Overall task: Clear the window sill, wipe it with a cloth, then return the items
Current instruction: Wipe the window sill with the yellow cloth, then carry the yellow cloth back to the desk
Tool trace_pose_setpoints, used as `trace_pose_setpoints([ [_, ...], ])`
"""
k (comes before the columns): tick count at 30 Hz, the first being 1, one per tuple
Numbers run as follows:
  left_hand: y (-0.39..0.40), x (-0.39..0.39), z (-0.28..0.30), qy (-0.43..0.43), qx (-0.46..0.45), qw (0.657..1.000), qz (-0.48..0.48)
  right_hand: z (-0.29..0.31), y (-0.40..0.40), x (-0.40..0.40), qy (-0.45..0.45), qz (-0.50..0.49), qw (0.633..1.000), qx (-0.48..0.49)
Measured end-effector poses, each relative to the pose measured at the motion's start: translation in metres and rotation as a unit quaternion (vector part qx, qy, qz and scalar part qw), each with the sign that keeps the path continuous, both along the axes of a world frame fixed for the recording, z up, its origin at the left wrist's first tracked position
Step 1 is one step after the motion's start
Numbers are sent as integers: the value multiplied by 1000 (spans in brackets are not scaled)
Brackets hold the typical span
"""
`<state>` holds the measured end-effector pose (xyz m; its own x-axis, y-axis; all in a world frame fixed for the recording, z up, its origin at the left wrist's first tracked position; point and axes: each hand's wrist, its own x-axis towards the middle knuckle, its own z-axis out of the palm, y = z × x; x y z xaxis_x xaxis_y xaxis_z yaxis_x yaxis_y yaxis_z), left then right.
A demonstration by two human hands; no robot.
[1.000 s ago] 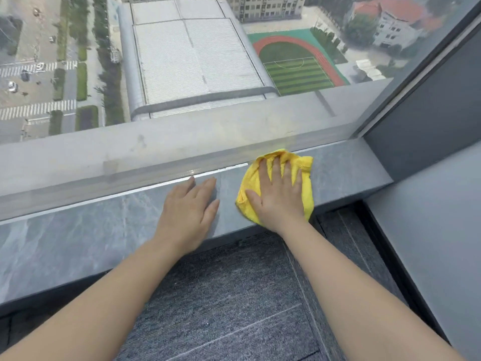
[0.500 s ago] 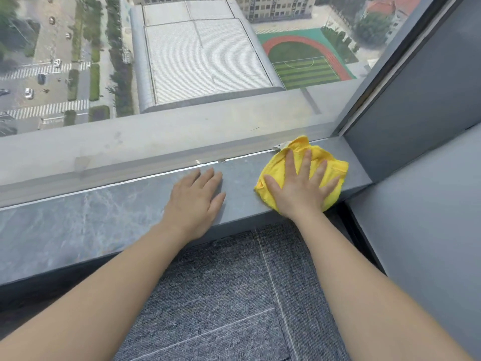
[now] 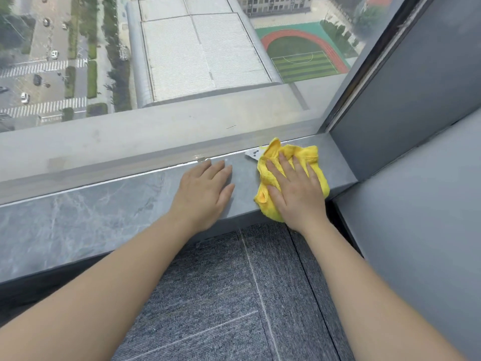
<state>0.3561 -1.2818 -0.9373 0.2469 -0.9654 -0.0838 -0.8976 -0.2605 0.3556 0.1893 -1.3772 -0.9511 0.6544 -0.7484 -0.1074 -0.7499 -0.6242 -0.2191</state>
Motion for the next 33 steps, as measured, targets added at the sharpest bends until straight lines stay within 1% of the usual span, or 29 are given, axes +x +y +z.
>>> trace_pose_setpoints([
  [2, -10, -5, -1, -1, 3, 1000, -8, -3, -9, -15, -1, -35, 999, -9],
  [5, -18, -9, -3, 0, 8, 1000, -11, -3, -26, -22, 30, -98, 995, -11],
  [9, -16, -7, -4, -1, 8, 1000, -3, -2, -47, -7, 36, -162, 986, 5],
  [13, -5, 1, -3, -2, 15, 1000, 10, -3, -55, 7, 36, -191, 981, 10],
  [16, 4, 4, 2, 3, 32, 999, 27, 1, -51, 6, 20, -184, 983, 9],
  [18, 8, 2, 8, 16, 36, 999, 35, 3, -43, 3, -4, -153, 988, 9],
  [20, 12, -2, 16, 30, 32, 998, 38, 6, -25, -2, -50, -113, 992, 23],
  [22, 15, -7, 23, 45, 28, 998, 38, 11, -2, -10, -96, -91, 990, 57],
  [23, 16, -11, 27, 55, 30, 997, 36, 14, 10, -13, -125, -103, 982, 95],
  [24, 18, -14, 32, 70, 32, 996, 37, 19, 21, -14, -174, -136, 963, 152],
  [25, 22, -18, 40, 91, 32, 994, 42, 28, 31, -13, -240, -191, 925, 224],
  [26, 26, -21, 50, 121, 35, 991, 51, 42, 38, -11, -309, -247, 870, 294],
  [28, 37, -28, 78, 203, 37, 975, 78, 79, 48, -7, -423, -322, 739, 414],
  [29, 43, -31, 98, 255, 34, 961, 98, 103, 52, -6, -458, -336, 671, 477],
  [30, 48, -33, 121, 312, 31, 942, 122, 131, 56, -6, -475, -337, 614, 533],
  [31, 52, -35, 148, 371, 30, 916, 147, 161, 58, -6, -480, -326, 578, 574],
  [32, 56, -37, 178, 429, 33, 885, 175, 192, 60, -4, -482, -319, 553, 601],
  [33, 59, -38, 208, 483, 33, 852, 201, 225, 63, -1, -478, -314, 536, 621],
])
